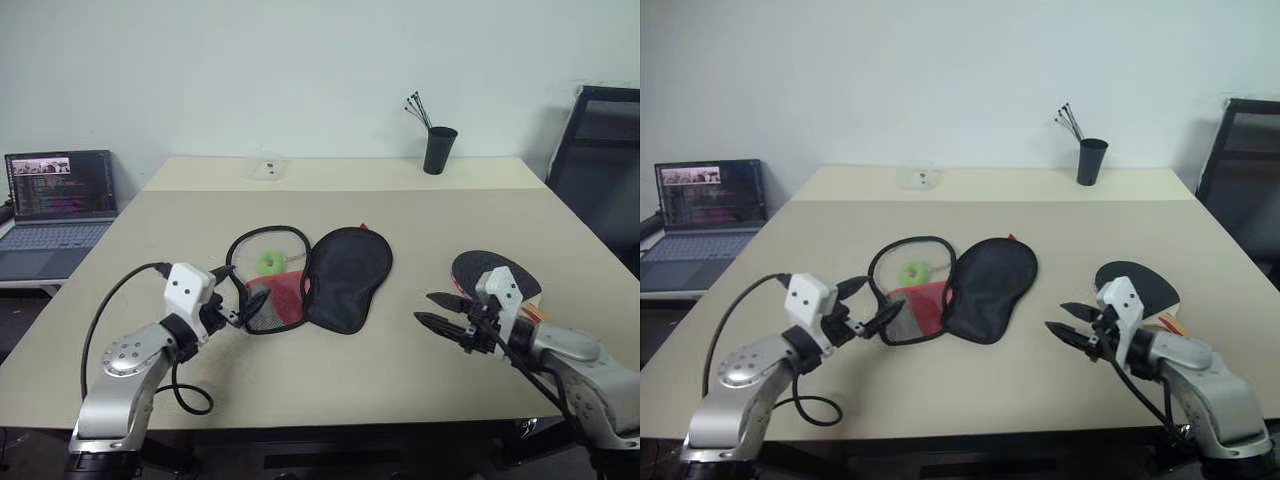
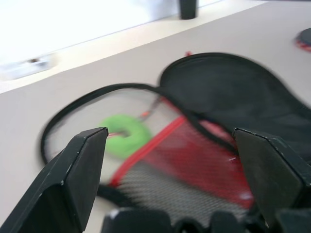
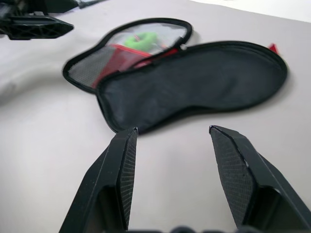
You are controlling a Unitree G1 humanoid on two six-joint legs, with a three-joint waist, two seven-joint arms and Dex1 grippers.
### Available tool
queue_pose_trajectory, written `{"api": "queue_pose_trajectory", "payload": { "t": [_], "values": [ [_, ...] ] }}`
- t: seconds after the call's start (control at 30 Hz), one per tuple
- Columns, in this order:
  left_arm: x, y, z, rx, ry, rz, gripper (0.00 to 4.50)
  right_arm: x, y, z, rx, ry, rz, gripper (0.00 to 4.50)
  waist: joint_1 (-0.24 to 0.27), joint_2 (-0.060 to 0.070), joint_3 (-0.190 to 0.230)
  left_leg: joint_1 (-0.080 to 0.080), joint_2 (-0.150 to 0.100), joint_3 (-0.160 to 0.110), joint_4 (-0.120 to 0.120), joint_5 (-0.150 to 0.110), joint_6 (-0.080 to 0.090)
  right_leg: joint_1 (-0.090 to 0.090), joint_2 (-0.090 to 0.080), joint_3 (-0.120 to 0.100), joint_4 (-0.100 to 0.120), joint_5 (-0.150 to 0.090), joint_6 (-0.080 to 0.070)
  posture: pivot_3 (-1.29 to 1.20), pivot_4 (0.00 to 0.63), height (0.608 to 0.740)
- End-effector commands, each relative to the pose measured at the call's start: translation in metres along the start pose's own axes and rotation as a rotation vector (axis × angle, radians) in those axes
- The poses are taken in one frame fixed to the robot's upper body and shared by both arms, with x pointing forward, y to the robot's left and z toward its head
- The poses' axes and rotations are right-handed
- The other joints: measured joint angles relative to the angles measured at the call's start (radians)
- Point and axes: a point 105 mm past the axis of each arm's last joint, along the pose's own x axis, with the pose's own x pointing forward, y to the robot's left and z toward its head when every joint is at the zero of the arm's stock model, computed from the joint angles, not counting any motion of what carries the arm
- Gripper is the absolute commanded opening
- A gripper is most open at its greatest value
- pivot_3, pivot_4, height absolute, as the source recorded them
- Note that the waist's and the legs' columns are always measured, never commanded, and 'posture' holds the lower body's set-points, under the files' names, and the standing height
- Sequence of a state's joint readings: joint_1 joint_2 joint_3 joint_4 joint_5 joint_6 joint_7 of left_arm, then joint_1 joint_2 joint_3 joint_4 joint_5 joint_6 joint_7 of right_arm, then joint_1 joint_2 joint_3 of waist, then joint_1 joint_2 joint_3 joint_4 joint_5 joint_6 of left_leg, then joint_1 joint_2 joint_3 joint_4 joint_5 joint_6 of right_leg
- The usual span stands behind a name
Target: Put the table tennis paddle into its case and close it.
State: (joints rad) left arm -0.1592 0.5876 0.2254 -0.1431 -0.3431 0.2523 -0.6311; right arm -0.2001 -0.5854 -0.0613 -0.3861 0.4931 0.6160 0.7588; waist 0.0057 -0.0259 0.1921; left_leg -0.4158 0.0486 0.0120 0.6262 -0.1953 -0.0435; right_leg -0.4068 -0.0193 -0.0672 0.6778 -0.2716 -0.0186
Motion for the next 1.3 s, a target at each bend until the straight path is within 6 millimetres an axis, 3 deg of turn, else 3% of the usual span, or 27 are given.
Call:
{"api": "queue_pose_trajectory", "payload": {
  "t": [0.03, 0.4, 0.83, 0.97, 1.07, 1.2, 1.3],
  "values": [
    [0.000, 0.002, 0.009, 0.027, -0.037, 0.006, 4.50, 0.000, 0.002, 0.008, -0.036, -0.029, 0.016, 2.59, 0.001, 0.000, 0.000, 0.000, 0.000, 0.000, 0.000, 0.000, 0.000, 0.000, 0.000, 0.000, 0.000, 0.000, 0.000, 0.00, 0.150, 0.740],
    [-0.007, 0.007, 0.013, 0.027, -0.046, 0.032, 4.50, 0.010, 0.004, 0.012, -0.038, -0.051, 0.050, 2.59, 0.001, -0.001, 0.000, 0.000, 0.000, 0.000, 0.000, 0.000, 0.000, 0.000, 0.000, 0.000, 0.000, 0.000, 0.000, 0.00, 0.150, 0.740],
    [-0.001, 0.005, 0.018, 0.061, -0.038, -0.089, 4.50, 0.018, 0.001, 0.010, 0.001, -0.023, 0.025, 2.59, 0.002, -0.001, 0.000, 0.000, 0.000, 0.001, 0.000, 0.000, 0.000, 0.000, 0.000, 0.000, 0.000, 0.000, 0.000, 0.00, 0.150, 0.740],
    [0.007, 0.008, 0.021, 0.074, -0.042, -0.110, 4.50, 0.028, -0.012, 0.001, 0.021, 0.031, -0.041, 2.59, 0.001, -0.001, 0.000, 0.000, 0.000, 0.000, 0.000, 0.000, 0.000, 0.000, 0.000, 0.000, 0.001, 0.000, 0.000, 0.00, 0.150, 0.740],
    [0.012, 0.009, 0.023, 0.091, -0.046, -0.130, 4.50, 0.039, -0.025, -0.002, 0.023, 0.042, -0.118, 3.18, 0.001, -0.001, 0.000, 0.000, 0.000, 0.001, 0.001, 0.000, 0.000, 0.000, 0.000, 0.000, 0.000, 0.000, 0.000, 0.00, 0.150, 0.740],
    [0.017, 0.009, 0.025, 0.093, -0.055, -0.147, 4.50, 0.053, -0.037, -0.006, 0.044, 0.071, -0.212, 4.44, -0.002, -0.001, 0.000, -0.001, 0.000, 0.002, 0.000, 0.000, 0.000, -0.001, 0.000, 0.001, 0.000, 0.000, 0.000, 0.00, 0.150, 0.740],
    [0.022, 0.007, 0.026, 0.096, -0.059, -0.166, 4.50, 0.067, -0.036, -0.011, 0.160, 0.097, -0.234, 4.44, -0.005, -0.001, 0.000, -0.001, 0.000, 0.002, 0.000, 0.000, 0.000, -0.002, 0.000, 0.001, 0.001, 0.000, 0.000, 0.00, 0.150, 0.740]
  ]
}}
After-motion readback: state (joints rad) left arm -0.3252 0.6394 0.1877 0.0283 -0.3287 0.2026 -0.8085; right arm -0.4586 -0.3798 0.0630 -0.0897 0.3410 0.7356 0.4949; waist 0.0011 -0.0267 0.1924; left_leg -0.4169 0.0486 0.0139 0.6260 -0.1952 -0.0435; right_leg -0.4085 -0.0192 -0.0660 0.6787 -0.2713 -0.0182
